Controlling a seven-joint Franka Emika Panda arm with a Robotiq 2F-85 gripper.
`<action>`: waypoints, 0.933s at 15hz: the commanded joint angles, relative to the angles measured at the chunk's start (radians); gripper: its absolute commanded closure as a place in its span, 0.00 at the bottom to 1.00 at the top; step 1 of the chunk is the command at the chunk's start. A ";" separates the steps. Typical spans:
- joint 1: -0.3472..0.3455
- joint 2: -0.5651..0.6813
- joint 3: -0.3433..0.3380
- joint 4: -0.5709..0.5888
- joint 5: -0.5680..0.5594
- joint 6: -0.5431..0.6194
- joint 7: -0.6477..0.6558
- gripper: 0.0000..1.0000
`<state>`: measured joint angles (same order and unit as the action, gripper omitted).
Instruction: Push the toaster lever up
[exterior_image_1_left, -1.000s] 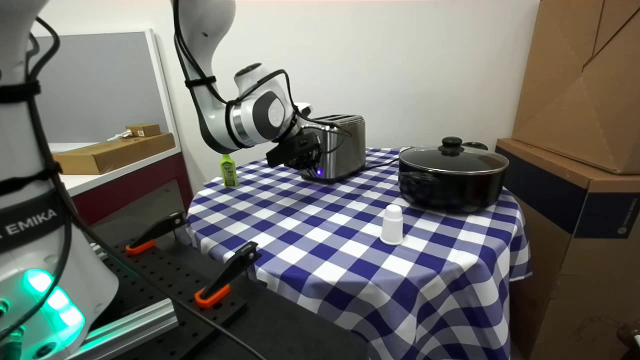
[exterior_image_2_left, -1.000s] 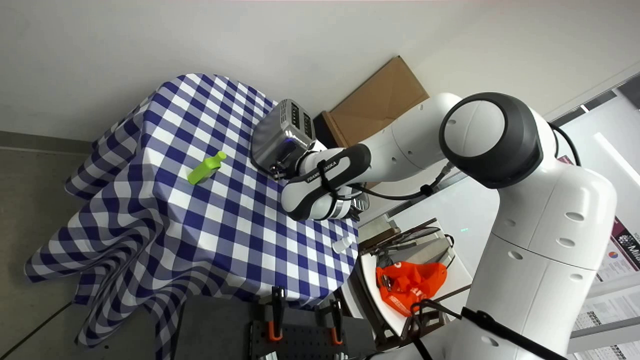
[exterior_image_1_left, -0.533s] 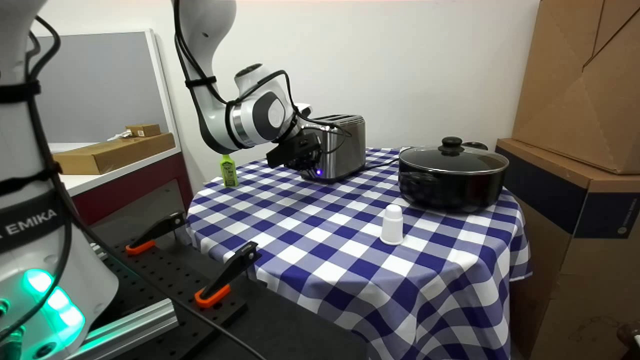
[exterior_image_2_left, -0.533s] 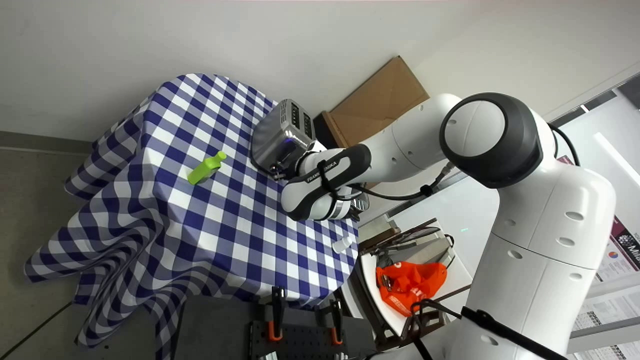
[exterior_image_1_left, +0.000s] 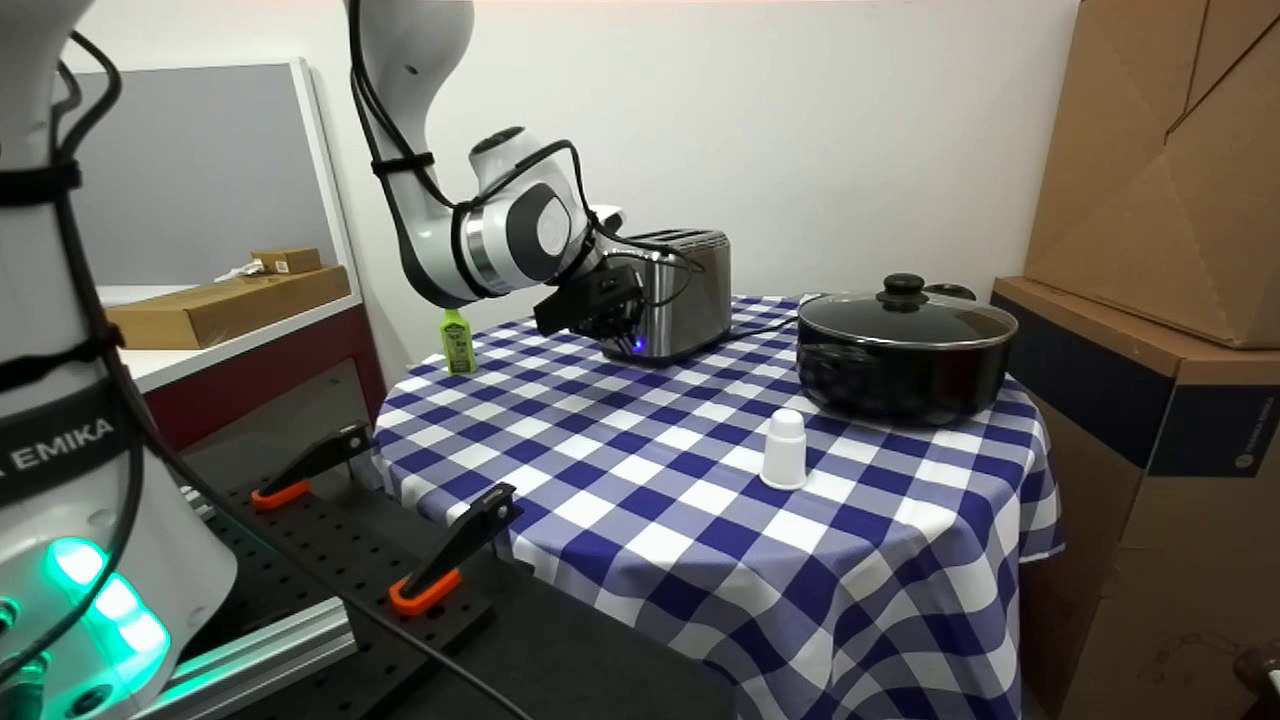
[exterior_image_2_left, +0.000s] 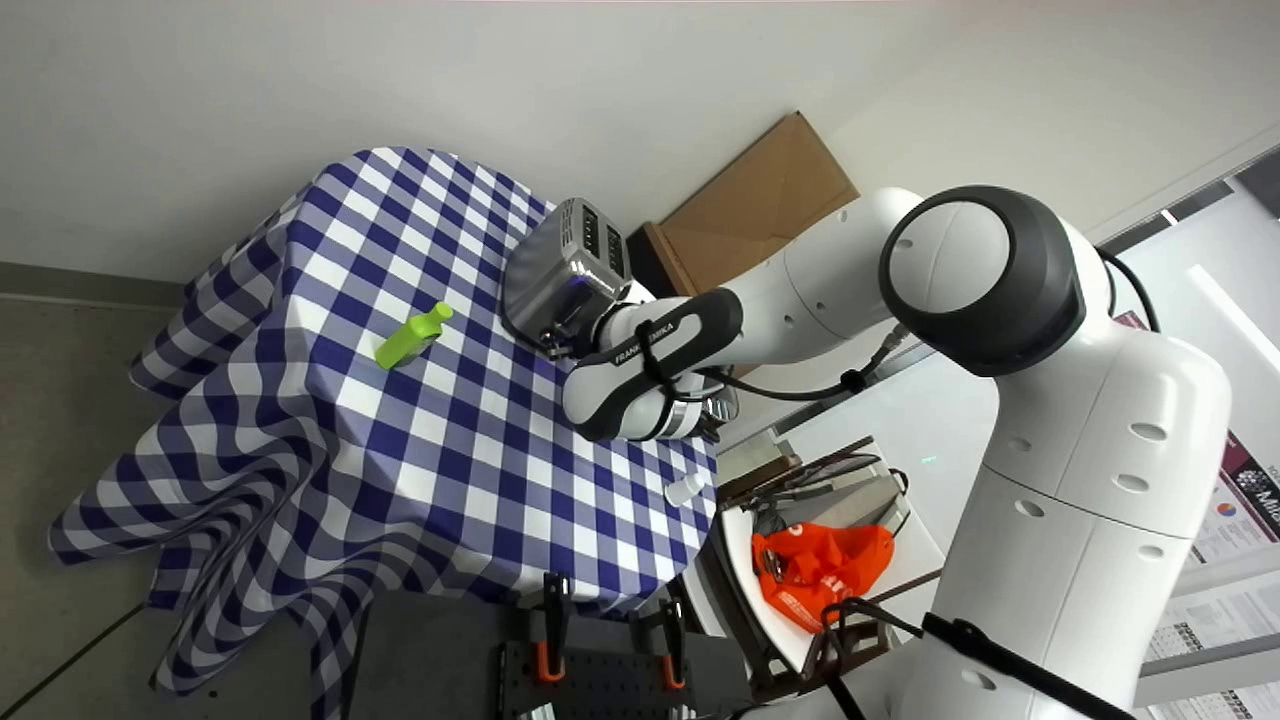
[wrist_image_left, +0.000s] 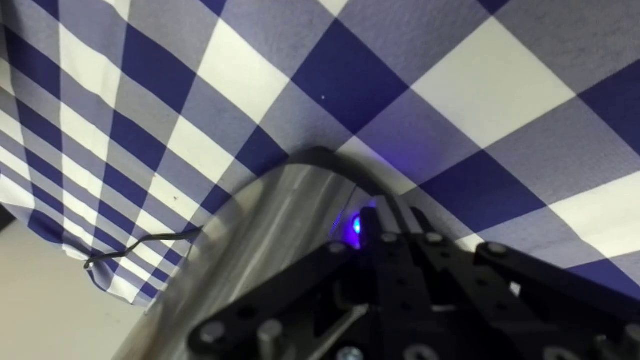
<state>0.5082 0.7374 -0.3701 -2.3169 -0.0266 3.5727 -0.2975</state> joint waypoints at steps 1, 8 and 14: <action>0.001 0.011 0.004 0.004 0.046 0.073 -0.045 1.00; -0.013 0.002 0.018 -0.002 0.042 0.031 -0.071 1.00; -0.013 0.003 0.017 0.003 0.044 0.015 -0.080 1.00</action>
<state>0.5035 0.7396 -0.3649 -2.3220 -0.0135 3.6063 -0.3386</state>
